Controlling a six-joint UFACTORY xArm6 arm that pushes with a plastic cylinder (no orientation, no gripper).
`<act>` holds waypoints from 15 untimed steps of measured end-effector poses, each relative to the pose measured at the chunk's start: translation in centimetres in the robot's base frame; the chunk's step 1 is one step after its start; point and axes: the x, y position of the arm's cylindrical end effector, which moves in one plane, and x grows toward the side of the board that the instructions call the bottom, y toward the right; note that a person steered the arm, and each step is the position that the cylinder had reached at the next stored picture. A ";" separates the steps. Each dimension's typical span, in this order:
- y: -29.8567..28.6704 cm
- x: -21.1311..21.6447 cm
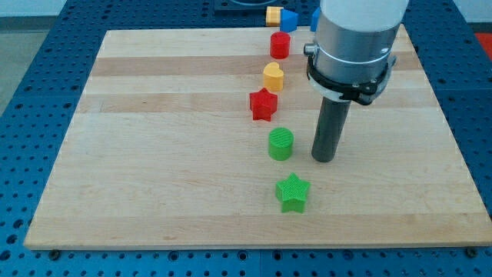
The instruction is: Arrange the green blocks below the red star to form a line
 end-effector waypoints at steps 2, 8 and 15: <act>-3.8 0.0; 5.3 7.7; 2.6 -2.3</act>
